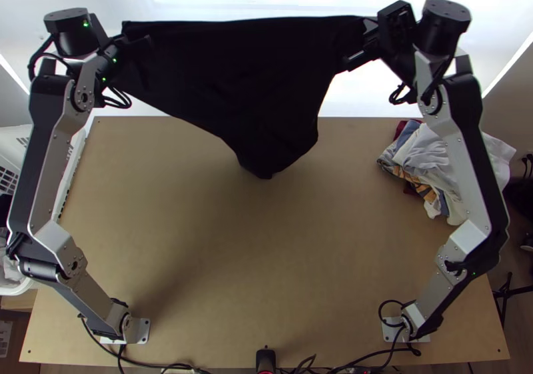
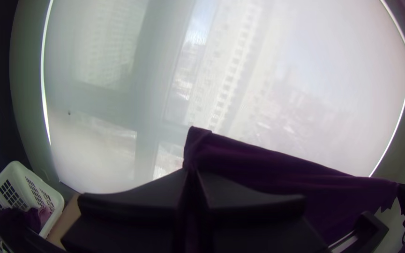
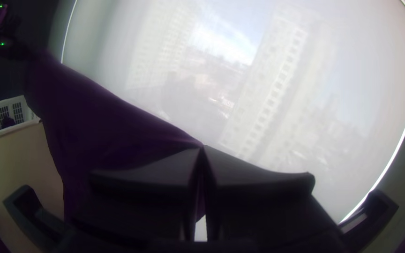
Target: Fold the t-shirt
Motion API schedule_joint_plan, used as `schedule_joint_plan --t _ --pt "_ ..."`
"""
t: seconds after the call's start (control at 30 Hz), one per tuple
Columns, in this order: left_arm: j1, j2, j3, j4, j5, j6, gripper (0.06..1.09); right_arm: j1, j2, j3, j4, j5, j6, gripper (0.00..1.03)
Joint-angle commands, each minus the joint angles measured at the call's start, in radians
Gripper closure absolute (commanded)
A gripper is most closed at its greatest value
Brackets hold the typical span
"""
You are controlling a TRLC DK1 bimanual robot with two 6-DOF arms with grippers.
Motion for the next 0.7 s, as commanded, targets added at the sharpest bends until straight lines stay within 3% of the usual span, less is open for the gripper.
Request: schedule_joint_plan --t 0.0,0.4,0.67 --pt "-0.016 -0.070 0.005 0.006 -0.015 -0.001 1.05 0.014 -0.090 -0.011 0.026 0.022 0.004 1.00" --pt "-0.137 -0.363 -0.079 -0.189 -0.015 0.022 1.05 0.143 -0.395 -0.179 -0.037 0.056 -0.044 1.00" --pt "-0.286 -0.616 -0.220 -0.329 -0.013 0.048 1.05 0.271 -0.602 -0.291 -0.126 0.141 -0.094 1.00"
